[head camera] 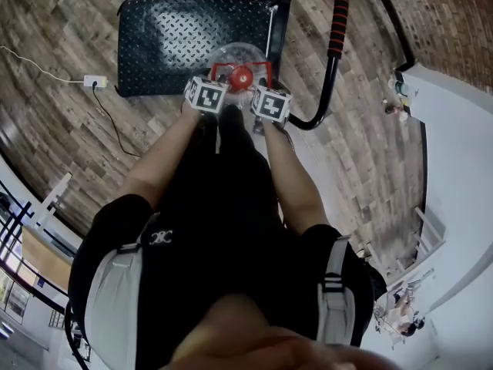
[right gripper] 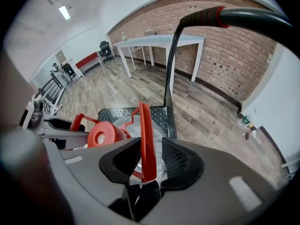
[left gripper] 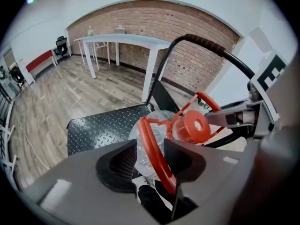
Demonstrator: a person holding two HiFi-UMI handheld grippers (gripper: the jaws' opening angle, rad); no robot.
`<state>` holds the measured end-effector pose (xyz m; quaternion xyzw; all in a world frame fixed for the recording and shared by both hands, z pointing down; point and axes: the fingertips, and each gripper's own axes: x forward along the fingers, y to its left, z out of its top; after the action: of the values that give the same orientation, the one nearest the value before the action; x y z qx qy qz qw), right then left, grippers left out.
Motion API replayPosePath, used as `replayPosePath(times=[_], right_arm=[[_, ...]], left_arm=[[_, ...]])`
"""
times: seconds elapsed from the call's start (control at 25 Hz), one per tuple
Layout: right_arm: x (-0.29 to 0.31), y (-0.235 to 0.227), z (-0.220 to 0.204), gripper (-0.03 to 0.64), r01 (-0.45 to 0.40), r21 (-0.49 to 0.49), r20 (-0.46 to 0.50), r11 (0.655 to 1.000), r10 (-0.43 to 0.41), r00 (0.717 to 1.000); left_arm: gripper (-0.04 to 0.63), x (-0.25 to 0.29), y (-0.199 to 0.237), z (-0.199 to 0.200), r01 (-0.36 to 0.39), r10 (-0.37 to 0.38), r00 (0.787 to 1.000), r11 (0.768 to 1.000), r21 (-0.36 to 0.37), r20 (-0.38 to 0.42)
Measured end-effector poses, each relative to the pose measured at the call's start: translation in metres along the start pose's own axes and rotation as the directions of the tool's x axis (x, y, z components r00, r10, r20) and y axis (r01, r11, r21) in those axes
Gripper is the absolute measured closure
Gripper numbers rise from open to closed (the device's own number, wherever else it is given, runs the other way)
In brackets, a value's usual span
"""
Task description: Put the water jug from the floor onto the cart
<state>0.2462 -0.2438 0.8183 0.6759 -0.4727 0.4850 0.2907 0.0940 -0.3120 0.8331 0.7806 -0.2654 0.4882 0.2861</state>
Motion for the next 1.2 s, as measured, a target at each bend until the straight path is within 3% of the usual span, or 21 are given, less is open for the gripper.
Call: replayPosePath(times=[0.16, 0.28, 0.36, 0.4, 0.48, 0.64, 0.96, 1.2], right_arm=[[-0.021, 0.003, 0.018, 0.437, -0.004, -0.010, 0.053, 1.000, 0.005, 0.999], [-0.051, 0.009, 0.040, 0.431, -0.009, 0.011, 0.125, 1.000, 0.007, 0.992], [-0.073, 0.015, 0.062, 0.451, -0.015, 0.030, 0.195, 0.999, 0.008, 0.981], [-0.084, 0.018, 0.074, 0.493, -0.019, 0.037, 0.233, 0.999, 0.010, 0.972], [-0.105, 0.024, 0.096, 0.601, -0.035, 0.045, 0.306, 0.998, 0.020, 0.952], [-0.141, 0.031, 0.136, 0.602, -0.106, 0.056, 0.435, 0.993, 0.071, 0.897], [-0.199, 0.034, 0.182, 0.603, -0.215, 0.046, 0.596, 0.976, 0.146, 0.790], [-0.214, 0.022, 0.203, 0.604, -0.238, 0.044, 0.623, 0.970, 0.160, 0.766]], left_arm=[[0.432, -0.025, 0.007, 0.021, -0.031, 0.034, 0.996, 0.999, -0.039, 0.087], [0.573, -0.058, 0.017, 0.043, -0.075, 0.095, 0.978, 0.991, -0.107, 0.188], [0.594, -0.080, 0.019, 0.060, -0.073, 0.105, 0.965, 0.988, -0.138, 0.241], [0.594, -0.090, 0.018, 0.070, -0.067, 0.103, 0.958, 0.988, -0.141, 0.267], [0.594, -0.112, 0.019, 0.090, -0.067, 0.109, 0.938, 0.989, -0.135, 0.330], [0.595, -0.154, 0.026, 0.133, -0.068, 0.128, 0.874, 0.988, -0.141, 0.468], [0.595, -0.209, 0.011, 0.189, -0.018, 0.075, 0.839, 0.994, -0.110, 0.539], [0.595, -0.219, -0.017, 0.211, -0.031, 0.059, 0.827, 0.998, -0.059, 0.560]])
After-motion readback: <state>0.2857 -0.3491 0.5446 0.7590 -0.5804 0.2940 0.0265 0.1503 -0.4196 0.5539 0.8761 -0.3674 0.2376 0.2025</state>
